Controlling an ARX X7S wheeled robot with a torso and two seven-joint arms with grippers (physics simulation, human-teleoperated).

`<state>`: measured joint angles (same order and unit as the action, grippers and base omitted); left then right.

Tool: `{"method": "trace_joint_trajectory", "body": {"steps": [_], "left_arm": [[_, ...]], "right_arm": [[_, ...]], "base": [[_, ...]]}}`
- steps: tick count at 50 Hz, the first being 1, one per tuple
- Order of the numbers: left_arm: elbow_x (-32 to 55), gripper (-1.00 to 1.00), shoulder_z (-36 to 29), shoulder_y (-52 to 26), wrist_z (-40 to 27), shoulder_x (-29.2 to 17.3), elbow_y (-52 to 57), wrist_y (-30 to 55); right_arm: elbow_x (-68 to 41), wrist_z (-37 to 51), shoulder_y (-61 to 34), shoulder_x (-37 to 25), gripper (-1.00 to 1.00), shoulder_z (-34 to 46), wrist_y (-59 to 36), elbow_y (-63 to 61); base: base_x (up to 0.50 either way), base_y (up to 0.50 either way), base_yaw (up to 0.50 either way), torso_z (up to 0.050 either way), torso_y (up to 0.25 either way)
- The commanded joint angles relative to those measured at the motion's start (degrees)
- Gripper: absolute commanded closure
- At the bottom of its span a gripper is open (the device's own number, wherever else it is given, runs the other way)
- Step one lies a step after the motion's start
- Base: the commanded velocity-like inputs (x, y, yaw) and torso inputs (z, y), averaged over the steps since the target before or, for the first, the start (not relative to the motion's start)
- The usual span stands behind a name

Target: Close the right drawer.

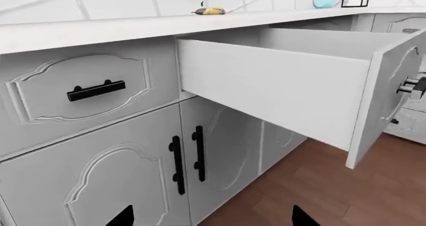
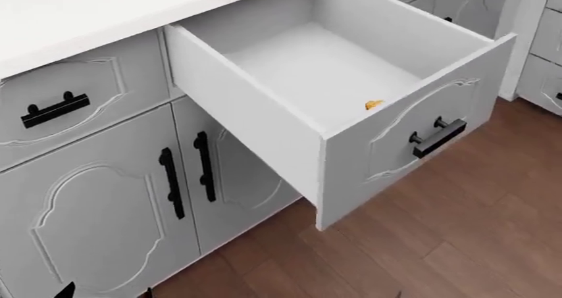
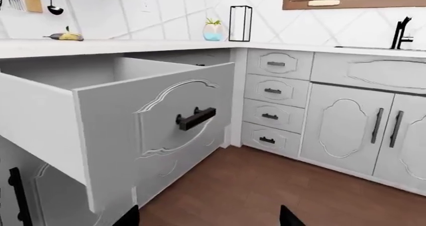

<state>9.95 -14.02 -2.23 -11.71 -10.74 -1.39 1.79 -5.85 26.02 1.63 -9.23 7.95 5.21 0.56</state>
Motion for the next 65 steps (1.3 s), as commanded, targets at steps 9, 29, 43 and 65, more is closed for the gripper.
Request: {"method": "trace_joint_trajectory", "body": {"steps": [9,29,43,65], "left_arm": [[0.55,-1.00,-0.51,0.03,-0.44,-0.60,0.28,0.30],[12.54,-1.00,5.27,-6.51,1.59,-8.51,11.43,20.22],[23.44,-1.00,13.95,-13.32,1.87,-21.23,21.85,39.87],[27.86,-1.00,16.61,-14.02,2.62,-22.92,23.69,43.36]], "right_arm": [[-0.33,1.69,0.31,-0.35,-1.00,0.08,0.06,-0.33],[-11.69,-4.61,-5.56,-9.98,-1.00,-1.72,-26.41,-18.05],[-34.41,-9.34,-10.17,-25.63,-1.00,-16.49,-46.83,-34.42],[-34.66,-10.63,-7.61,-27.69,-1.00,-16.71,-46.78,-35.35]], "base": [[-0.14,0.13,-0.50,0.000,0.000],[-0.04,0.02,-0.10,0.000,0.000],[0.00,0.00,0.00,0.000,0.000],[0.25,-0.25,0.00,0.000,0.000]]}}
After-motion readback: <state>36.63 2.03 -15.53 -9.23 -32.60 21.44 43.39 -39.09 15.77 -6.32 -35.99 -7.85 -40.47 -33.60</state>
